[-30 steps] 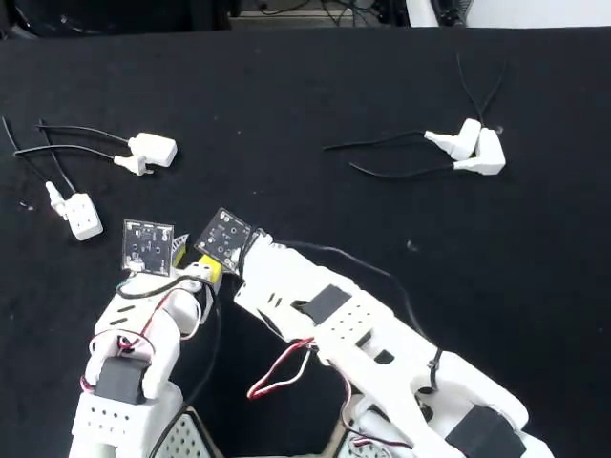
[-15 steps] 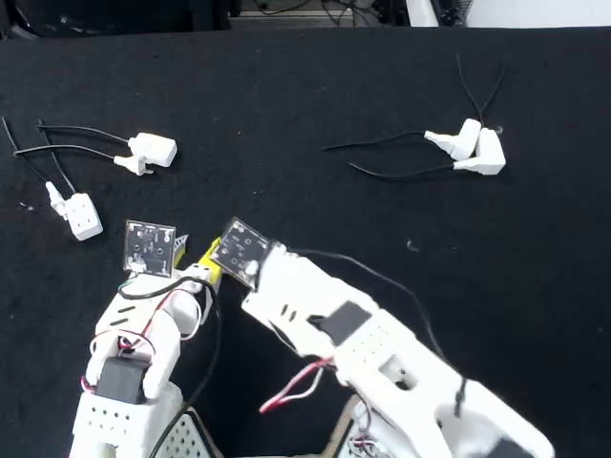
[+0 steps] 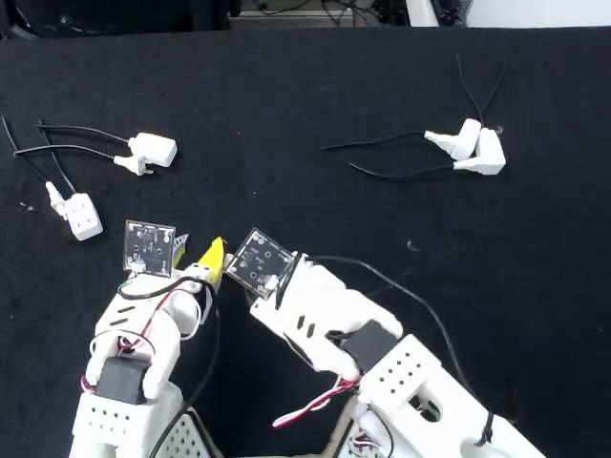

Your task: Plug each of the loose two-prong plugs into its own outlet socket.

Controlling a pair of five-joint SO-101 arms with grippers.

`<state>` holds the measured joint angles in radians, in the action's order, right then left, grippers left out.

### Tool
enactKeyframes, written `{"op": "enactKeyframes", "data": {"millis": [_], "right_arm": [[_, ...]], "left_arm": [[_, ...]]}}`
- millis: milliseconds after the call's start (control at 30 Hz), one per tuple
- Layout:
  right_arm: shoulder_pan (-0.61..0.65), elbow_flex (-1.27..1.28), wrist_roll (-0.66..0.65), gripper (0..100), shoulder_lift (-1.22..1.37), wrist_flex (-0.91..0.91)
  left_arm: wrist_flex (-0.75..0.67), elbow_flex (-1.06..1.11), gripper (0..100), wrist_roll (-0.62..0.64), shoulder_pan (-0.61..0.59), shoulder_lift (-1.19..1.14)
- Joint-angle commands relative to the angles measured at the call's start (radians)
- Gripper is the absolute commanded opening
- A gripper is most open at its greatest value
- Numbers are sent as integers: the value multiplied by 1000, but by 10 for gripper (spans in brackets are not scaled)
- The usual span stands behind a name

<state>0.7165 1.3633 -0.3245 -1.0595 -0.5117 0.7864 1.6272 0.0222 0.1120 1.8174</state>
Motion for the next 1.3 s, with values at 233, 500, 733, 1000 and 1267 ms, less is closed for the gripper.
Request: {"op": "enactKeyframes", "data": {"millis": [233,500,733,1000,1267], "right_arm": [[-12,-19,11,11,-50,2],[-14,-18,11,11,-50,2],[-14,-18,11,11,-50,2],[-31,-21,11,11,-50,-14],[-285,-133,-192,11,-48,-408]], "left_arm": [[-11,10,173,-15,15,-9],[-55,71,173,-15,24,-9],[-52,71,175,-15,25,-9],[-49,71,177,-15,19,-14],[-28,68,173,-15,15,-11]]}}
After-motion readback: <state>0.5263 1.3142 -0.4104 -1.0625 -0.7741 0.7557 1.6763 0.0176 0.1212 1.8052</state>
